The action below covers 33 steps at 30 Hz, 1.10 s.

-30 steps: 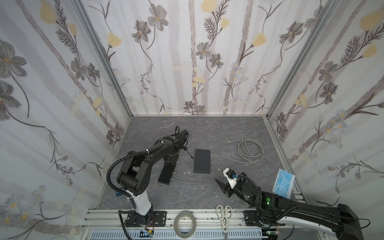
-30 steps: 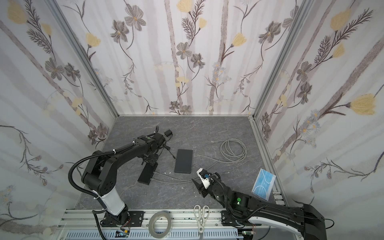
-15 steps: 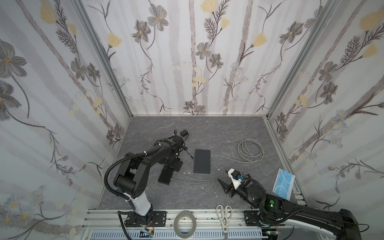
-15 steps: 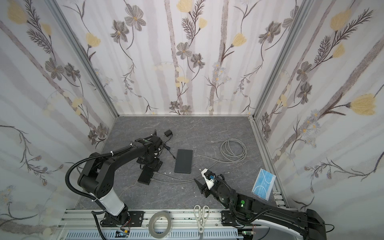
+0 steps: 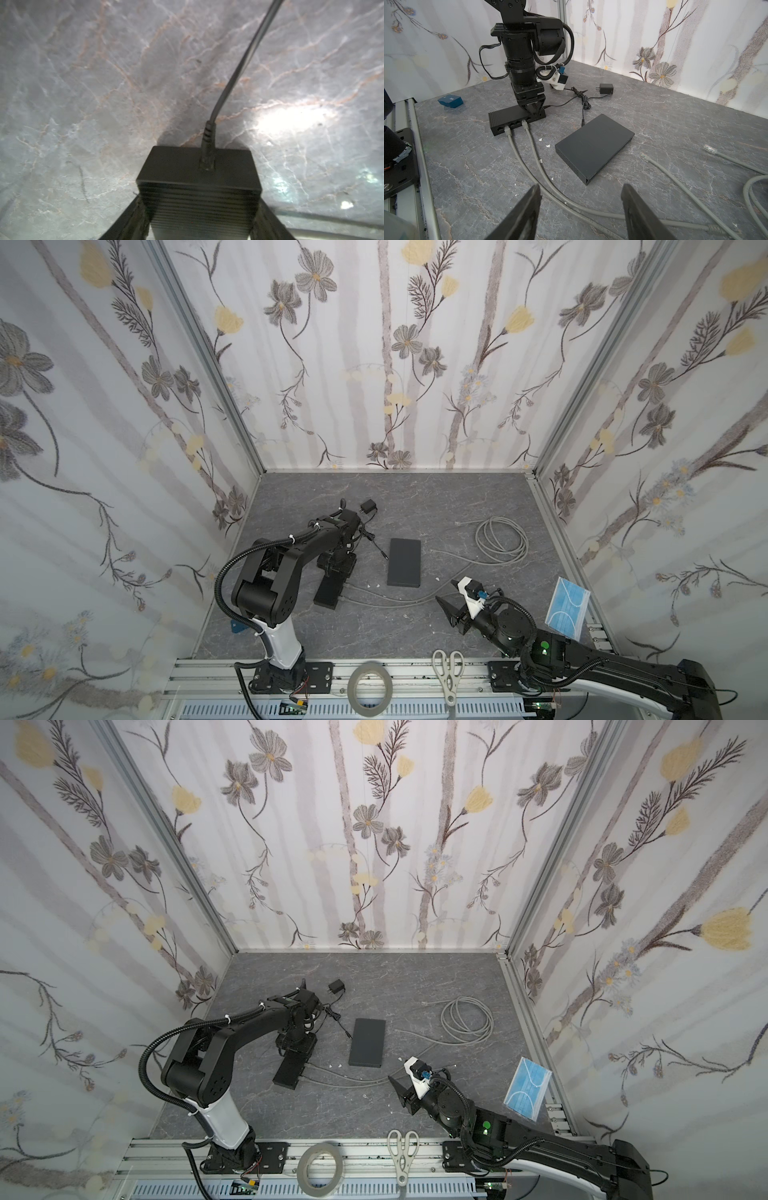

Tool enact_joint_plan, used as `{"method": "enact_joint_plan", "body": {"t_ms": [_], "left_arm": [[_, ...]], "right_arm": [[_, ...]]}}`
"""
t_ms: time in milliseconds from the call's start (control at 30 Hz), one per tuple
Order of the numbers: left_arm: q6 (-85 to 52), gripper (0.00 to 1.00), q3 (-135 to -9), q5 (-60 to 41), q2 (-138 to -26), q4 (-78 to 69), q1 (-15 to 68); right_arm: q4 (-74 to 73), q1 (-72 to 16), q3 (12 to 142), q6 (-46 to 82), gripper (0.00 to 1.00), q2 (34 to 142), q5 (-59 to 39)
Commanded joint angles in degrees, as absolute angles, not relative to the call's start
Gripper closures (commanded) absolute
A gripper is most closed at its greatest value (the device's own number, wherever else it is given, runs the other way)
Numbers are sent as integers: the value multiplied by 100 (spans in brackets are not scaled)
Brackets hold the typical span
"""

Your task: Insert the plug into the switch port

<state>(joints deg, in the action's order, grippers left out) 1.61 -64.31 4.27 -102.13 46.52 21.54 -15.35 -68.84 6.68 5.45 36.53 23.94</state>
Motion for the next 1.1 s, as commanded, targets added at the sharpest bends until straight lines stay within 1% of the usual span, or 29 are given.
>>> {"method": "enact_joint_plan", "body": {"t_ms": [0, 133, 233, 400, 567, 600, 633, 667, 700, 833, 900, 967, 1067], "left_arm": [[667, 38, -6594, 644, -10295, 4899, 2070], [1070, 37, -6774, 1348, -10474, 5153, 1995], [1065, 37, -6820, 1370, -10479, 5127, 1788], [1045, 36, -6796, 1600, -10461, 5132, 1717], [912, 28, -6742, 1446, -10406, 5085, 1712], [872, 25, -6749, 1434, -10406, 5083, 1706], [834, 18, -6779, 1381, -10403, 5097, 1713], [791, 14, -6823, 1271, -10370, 5121, 1710], [752, 12, -6873, 1151, -10316, 5132, 1714], [476, 5, -7079, 457, -9717, 4990, 1793], [280, 4, -7176, 0, -9331, 4800, 1869], [107, 4, -7314, -707, -9018, 4435, 1948], [-224, 4, -7608, -1564, -8858, 3755, 1970]], "right_arm": [[-1714, -6891, 656, 475, 38, 3639, 2373], [-1688, -6891, 652, 465, 38, 3582, 2362], [-1672, -6891, 623, 469, 38, 3484, 2353], [-1673, -6891, 598, 466, 38, 3424, 2368], [-1723, -6891, 667, 438, 38, 3670, 2410], [-1723, -6891, 725, 440, 38, 3762, 2411], [-1628, -6905, 838, 444, 38, 3880, 2403], [-1434, -6917, 1024, 532, 38, 3998, 2370], [-1279, -6917, 1193, 585, 38, 4067, 2303], [-353, -6930, 1921, 911, 39, 4270, 2159], [52, -6926, 2196, 1040, 38, 4295, 1987], [302, -6918, 2349, 1194, 38, 4309, 1812], [383, -6883, 2449, 1397, 42, 4417, 1676]]}}
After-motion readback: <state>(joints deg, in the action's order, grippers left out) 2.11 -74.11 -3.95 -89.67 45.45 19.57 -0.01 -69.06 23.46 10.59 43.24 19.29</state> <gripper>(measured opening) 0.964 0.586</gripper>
